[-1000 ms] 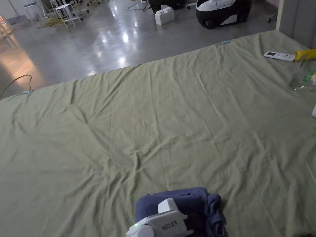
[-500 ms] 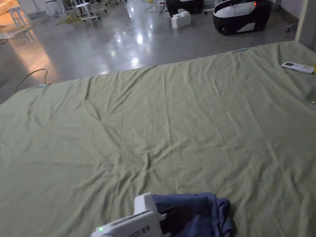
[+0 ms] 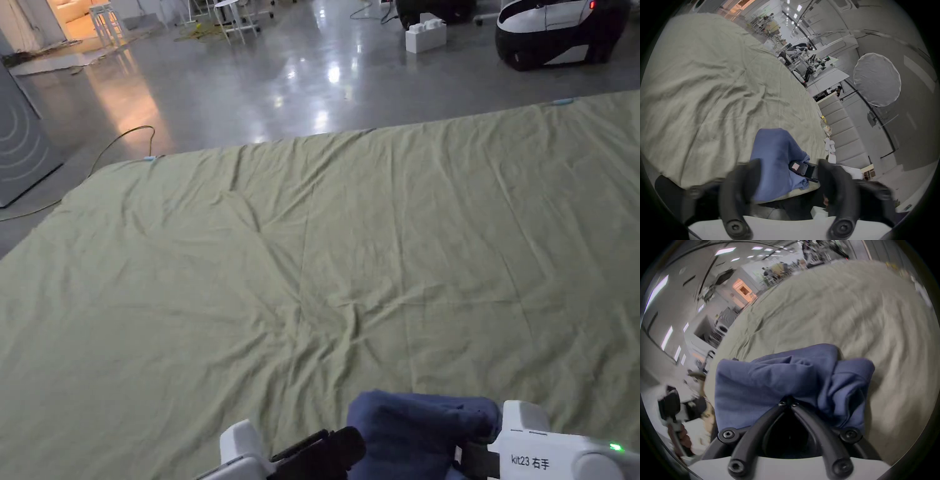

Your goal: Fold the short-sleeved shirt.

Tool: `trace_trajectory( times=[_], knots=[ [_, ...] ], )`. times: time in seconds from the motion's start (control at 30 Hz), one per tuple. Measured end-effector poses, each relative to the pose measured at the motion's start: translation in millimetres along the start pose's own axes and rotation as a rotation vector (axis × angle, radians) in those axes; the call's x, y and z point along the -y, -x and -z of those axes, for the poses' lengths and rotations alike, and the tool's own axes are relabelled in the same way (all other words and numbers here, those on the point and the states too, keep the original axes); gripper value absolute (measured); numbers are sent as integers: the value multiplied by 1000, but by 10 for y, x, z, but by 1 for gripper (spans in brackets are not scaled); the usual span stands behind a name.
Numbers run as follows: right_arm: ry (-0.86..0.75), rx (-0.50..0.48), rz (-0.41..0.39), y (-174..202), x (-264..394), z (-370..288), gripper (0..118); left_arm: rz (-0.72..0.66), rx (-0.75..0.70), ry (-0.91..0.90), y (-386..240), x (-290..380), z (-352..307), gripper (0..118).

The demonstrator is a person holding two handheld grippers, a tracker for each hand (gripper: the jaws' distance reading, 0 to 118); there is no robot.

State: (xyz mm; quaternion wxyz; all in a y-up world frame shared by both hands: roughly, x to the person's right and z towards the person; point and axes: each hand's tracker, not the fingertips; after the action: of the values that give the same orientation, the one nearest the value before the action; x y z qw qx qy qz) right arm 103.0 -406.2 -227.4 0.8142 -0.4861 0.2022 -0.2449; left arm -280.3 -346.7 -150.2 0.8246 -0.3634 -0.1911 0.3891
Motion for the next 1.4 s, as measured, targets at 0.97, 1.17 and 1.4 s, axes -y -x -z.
trace_trajectory(
  times=[0.97, 1.17, 1.4],
  knots=[
    [-99, -38, -161, 338, 265, -899, 0, 139, -99, 166, 4, -1000, -269, 34],
    [-171, -46, 4, 302, 423, -930, 0, 244, -610, 41, 532, -1939, -1430, 34],
    [-124, -24, 13, 257, 485, -755, 0, 122, -862, 41, 1197, -2442, -1354, 40]
  ],
)
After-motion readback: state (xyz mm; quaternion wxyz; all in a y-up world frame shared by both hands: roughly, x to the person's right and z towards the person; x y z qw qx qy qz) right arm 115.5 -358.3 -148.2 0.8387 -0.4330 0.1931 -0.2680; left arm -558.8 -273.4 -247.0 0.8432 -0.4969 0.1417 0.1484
